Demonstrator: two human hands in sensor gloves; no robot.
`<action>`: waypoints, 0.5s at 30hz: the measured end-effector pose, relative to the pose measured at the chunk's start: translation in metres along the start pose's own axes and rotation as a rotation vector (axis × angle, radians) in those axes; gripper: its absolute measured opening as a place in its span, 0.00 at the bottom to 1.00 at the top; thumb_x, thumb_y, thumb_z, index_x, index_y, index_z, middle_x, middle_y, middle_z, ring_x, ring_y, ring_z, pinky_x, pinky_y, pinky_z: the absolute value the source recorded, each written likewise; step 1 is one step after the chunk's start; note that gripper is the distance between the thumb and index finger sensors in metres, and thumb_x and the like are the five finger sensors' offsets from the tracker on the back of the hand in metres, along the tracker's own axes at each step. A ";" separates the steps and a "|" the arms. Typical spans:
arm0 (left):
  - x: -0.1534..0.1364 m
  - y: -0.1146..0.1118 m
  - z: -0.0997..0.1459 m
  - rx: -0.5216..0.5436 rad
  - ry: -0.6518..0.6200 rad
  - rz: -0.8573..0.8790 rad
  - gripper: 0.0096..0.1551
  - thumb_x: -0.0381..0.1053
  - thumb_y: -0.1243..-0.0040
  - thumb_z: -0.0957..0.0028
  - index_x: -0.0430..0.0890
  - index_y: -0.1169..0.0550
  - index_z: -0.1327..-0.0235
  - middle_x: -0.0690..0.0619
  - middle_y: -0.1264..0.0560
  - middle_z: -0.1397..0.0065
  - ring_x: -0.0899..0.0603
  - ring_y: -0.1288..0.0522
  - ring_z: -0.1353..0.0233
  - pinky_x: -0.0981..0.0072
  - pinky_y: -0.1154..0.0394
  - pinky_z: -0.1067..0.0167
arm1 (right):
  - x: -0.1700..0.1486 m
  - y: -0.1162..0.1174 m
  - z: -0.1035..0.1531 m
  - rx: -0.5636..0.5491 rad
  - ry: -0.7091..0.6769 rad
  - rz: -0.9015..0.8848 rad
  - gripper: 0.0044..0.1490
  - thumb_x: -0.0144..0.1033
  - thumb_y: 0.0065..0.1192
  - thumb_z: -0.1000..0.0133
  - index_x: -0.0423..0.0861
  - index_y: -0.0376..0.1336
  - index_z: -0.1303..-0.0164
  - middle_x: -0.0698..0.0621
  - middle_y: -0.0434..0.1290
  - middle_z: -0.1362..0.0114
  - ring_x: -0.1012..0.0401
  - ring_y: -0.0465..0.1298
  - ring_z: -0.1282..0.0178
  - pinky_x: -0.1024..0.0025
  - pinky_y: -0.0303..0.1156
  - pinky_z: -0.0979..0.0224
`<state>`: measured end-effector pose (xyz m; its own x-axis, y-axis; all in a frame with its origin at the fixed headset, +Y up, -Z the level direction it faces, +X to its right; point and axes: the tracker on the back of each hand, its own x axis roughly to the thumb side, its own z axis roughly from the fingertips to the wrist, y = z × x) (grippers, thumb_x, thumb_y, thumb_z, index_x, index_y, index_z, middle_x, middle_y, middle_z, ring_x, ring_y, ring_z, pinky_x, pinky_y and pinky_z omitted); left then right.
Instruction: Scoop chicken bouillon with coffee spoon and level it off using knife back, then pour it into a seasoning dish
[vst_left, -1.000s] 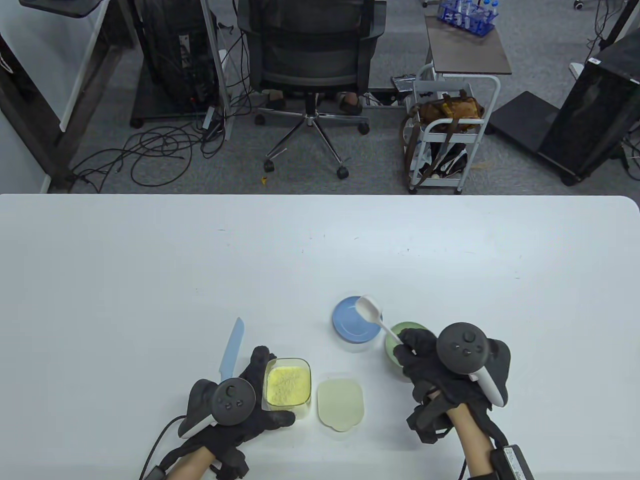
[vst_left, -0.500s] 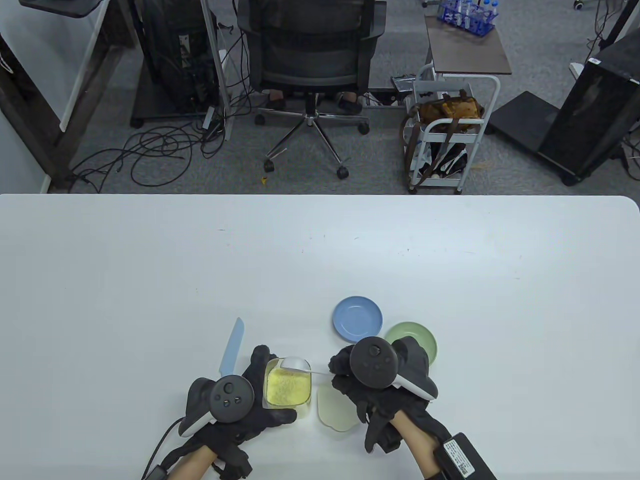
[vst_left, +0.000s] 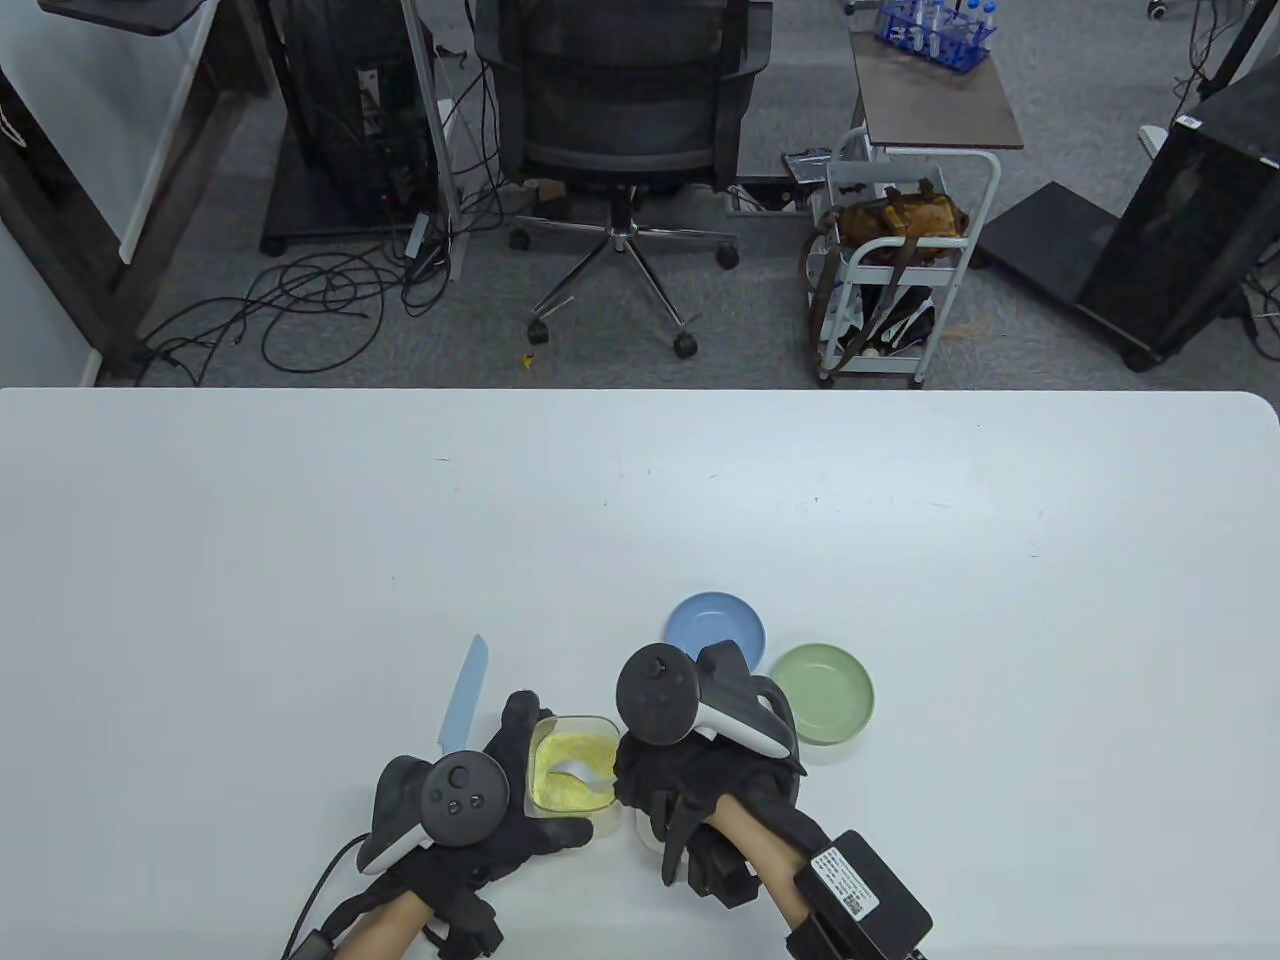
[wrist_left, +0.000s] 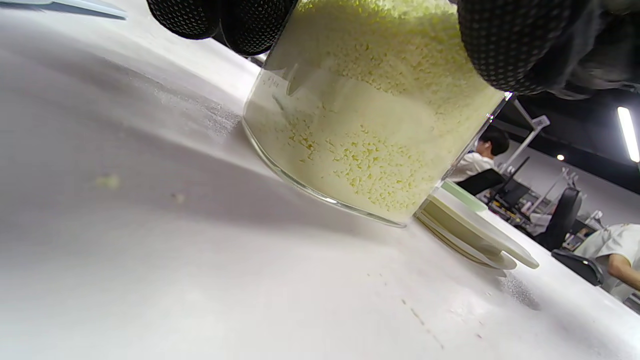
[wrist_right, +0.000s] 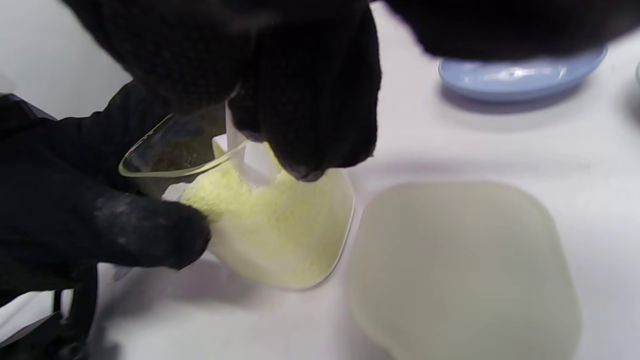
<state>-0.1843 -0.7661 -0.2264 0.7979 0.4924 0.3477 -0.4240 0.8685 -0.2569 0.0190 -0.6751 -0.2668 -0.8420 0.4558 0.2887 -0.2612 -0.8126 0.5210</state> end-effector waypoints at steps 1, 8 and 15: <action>0.000 0.000 0.000 0.000 0.000 0.000 0.79 0.70 0.33 0.64 0.35 0.67 0.26 0.39 0.44 0.18 0.35 0.36 0.18 0.43 0.38 0.26 | -0.002 0.001 -0.001 0.005 0.004 -0.021 0.22 0.33 0.72 0.56 0.31 0.74 0.62 0.32 0.83 0.66 0.72 0.76 0.92 0.65 0.80 0.78; 0.000 0.000 0.000 -0.001 0.001 -0.006 0.79 0.70 0.33 0.63 0.35 0.67 0.26 0.39 0.44 0.18 0.35 0.36 0.18 0.43 0.38 0.26 | -0.028 0.013 -0.008 0.100 0.064 -0.278 0.23 0.35 0.64 0.52 0.27 0.73 0.65 0.37 0.82 0.78 0.76 0.77 0.95 0.69 0.81 0.83; 0.000 0.010 0.002 -0.059 0.004 -0.044 0.77 0.70 0.33 0.63 0.38 0.67 0.25 0.40 0.47 0.16 0.34 0.41 0.16 0.41 0.41 0.24 | -0.049 0.011 0.002 0.032 0.061 -0.447 0.24 0.34 0.64 0.52 0.26 0.73 0.67 0.38 0.82 0.81 0.76 0.77 0.97 0.70 0.81 0.85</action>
<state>-0.1895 -0.7571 -0.2274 0.8168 0.4538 0.3563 -0.3630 0.8842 -0.2940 0.0590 -0.7055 -0.2737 -0.6764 0.7363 -0.0181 -0.5919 -0.5288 0.6083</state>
